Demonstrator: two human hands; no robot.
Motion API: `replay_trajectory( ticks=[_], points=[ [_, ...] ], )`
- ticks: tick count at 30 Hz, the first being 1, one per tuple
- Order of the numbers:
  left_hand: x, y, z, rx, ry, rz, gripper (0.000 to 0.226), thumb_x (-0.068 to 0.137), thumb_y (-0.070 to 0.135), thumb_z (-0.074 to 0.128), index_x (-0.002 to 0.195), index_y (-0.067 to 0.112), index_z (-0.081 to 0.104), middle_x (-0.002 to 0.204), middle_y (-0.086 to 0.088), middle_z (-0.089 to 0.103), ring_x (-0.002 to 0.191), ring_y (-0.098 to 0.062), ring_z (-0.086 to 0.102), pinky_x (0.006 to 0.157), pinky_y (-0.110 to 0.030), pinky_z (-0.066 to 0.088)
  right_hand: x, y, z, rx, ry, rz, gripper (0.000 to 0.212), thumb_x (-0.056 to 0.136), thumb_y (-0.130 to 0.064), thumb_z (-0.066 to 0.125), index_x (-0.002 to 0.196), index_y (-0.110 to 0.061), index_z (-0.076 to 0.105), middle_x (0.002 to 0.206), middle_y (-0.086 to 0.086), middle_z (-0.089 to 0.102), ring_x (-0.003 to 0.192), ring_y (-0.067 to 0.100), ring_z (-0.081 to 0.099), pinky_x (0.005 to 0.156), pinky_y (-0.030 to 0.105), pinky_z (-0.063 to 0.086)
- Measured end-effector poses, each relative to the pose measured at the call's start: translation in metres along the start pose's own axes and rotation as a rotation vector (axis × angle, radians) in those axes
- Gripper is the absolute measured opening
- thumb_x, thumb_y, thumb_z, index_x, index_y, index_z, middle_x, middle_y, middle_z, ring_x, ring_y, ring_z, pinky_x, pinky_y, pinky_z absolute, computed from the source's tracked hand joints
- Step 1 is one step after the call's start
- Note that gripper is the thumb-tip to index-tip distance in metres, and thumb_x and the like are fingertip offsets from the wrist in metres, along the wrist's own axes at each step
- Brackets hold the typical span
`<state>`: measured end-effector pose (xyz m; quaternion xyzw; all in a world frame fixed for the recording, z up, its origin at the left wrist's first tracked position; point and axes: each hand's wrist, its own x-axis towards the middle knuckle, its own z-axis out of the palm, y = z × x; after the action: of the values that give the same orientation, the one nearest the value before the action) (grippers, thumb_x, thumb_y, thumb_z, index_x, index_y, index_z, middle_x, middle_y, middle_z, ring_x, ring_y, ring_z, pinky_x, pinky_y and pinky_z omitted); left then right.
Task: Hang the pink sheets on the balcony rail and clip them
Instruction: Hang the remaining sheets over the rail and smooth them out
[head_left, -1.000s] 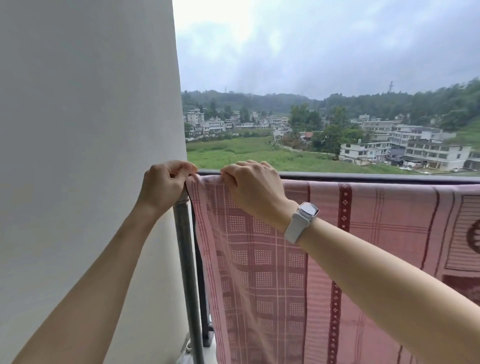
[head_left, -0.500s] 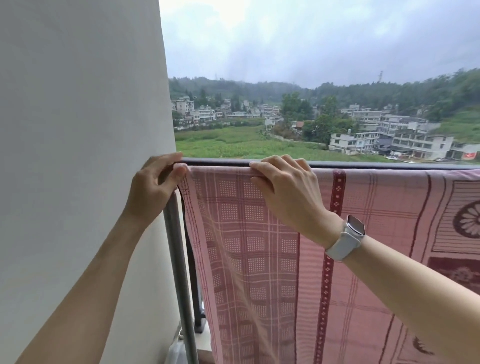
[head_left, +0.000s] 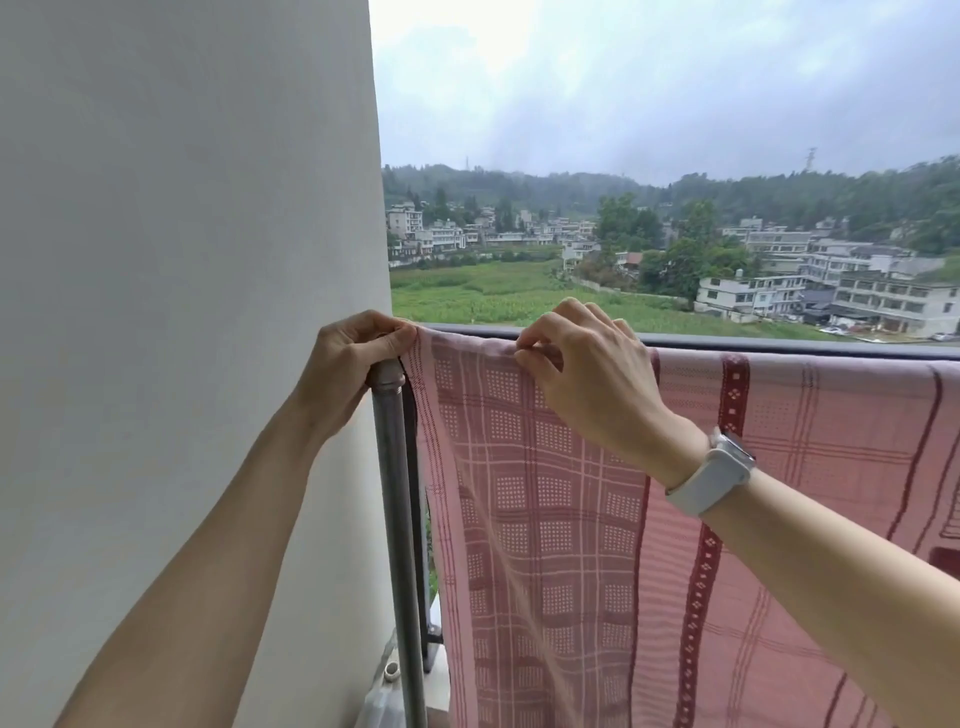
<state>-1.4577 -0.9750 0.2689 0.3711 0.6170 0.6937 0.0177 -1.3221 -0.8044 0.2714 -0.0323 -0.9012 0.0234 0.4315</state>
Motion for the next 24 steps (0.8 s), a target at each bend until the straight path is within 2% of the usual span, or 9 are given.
replay_trajectory(
  ticks=[6, 9, 12, 14, 16, 18, 22, 24],
  points=[
    [0.007, 0.000, 0.000, 0.015, 0.152, 0.079, 0.021, 0.090, 0.013, 0.053, 0.070, 0.012, 0.059, 0.058, 0.010, 0.064, 0.064, -0.011, 0.060, 0.066, -0.027, 0.052, 0.026, -0.015, 0.000, 0.100, 0.052, 0.066, 0.015, 0.091, -0.016, 0.050, 0.094, -0.013, 0.064, 0.102, -0.001, 0.061, 0.095, 0.017, 0.052, 0.082, 0.028, 0.033],
    [0.013, 0.003, -0.001, -0.172, 0.252, 0.119, 0.023, 0.094, 0.015, 0.044, 0.072, 0.013, 0.050, 0.054, 0.011, 0.062, 0.058, -0.005, 0.060, 0.059, -0.019, 0.051, 0.043, -0.029, 0.005, 0.114, 0.112, 0.039, 0.017, 0.092, -0.016, 0.047, 0.095, -0.014, 0.064, 0.101, -0.002, 0.062, 0.088, 0.015, 0.053, 0.077, 0.026, 0.033],
    [0.020, -0.005, -0.009, -0.315, 0.262, 0.051, 0.026, 0.097, 0.023, 0.038, 0.074, 0.014, 0.048, 0.056, 0.006, 0.059, 0.053, -0.008, 0.057, 0.053, -0.021, 0.050, 0.053, -0.042, 0.018, 0.116, 0.093, -0.005, 0.020, 0.091, -0.014, 0.047, 0.092, -0.012, 0.066, 0.098, -0.001, 0.064, 0.083, 0.014, 0.054, 0.075, 0.025, 0.036],
    [0.019, -0.020, -0.011, -0.185, 0.267, -0.005, 0.025, 0.097, 0.029, 0.038, 0.078, 0.015, 0.048, 0.067, -0.001, 0.056, 0.058, -0.013, 0.054, 0.055, -0.025, 0.049, 0.053, -0.043, 0.026, 0.063, -0.001, -0.002, 0.022, 0.089, -0.010, 0.045, 0.085, -0.010, 0.067, 0.089, 0.001, 0.065, 0.077, 0.017, 0.056, 0.075, 0.029, 0.042],
    [0.016, -0.035, -0.011, 0.056, 0.310, -0.005, 0.019, 0.095, 0.031, 0.041, 0.085, 0.016, 0.048, 0.078, -0.002, 0.055, 0.068, -0.016, 0.054, 0.062, -0.028, 0.048, 0.047, -0.037, 0.028, 0.036, -0.049, -0.008, 0.024, 0.089, -0.011, 0.043, 0.082, -0.010, 0.066, 0.083, 0.003, 0.066, 0.074, 0.020, 0.058, 0.069, 0.029, 0.040],
    [0.015, -0.041, -0.010, 0.157, 0.359, 0.027, 0.019, 0.094, 0.032, 0.044, 0.091, 0.014, 0.047, 0.083, 0.001, 0.056, 0.072, -0.014, 0.055, 0.063, -0.027, 0.048, 0.036, -0.029, 0.025, 0.040, -0.021, -0.054, 0.027, 0.092, -0.018, 0.042, 0.088, -0.012, 0.067, 0.088, 0.002, 0.067, 0.077, 0.020, 0.059, 0.071, 0.030, 0.041],
    [0.016, -0.027, -0.007, 0.245, 0.460, 0.060, 0.010, 0.091, 0.023, 0.052, 0.090, 0.014, 0.046, 0.083, 0.008, 0.051, 0.082, -0.011, 0.050, 0.063, -0.008, 0.041, 0.009, -0.007, 0.013, -0.041, 0.066, -0.167, 0.031, 0.093, -0.030, 0.041, 0.098, -0.016, 0.067, 0.096, 0.001, 0.069, 0.086, 0.020, 0.064, 0.078, 0.032, 0.044],
    [0.011, -0.016, -0.003, 0.300, 0.430, 0.071, 0.013, 0.091, 0.019, 0.053, 0.102, 0.015, 0.049, 0.095, 0.006, 0.054, 0.092, -0.012, 0.051, 0.072, -0.012, 0.041, -0.006, 0.008, 0.007, -0.088, 0.118, -0.209, 0.032, 0.089, -0.032, 0.041, 0.101, -0.016, 0.066, 0.097, 0.000, 0.070, 0.087, 0.020, 0.064, 0.078, 0.034, 0.046]
  ],
)
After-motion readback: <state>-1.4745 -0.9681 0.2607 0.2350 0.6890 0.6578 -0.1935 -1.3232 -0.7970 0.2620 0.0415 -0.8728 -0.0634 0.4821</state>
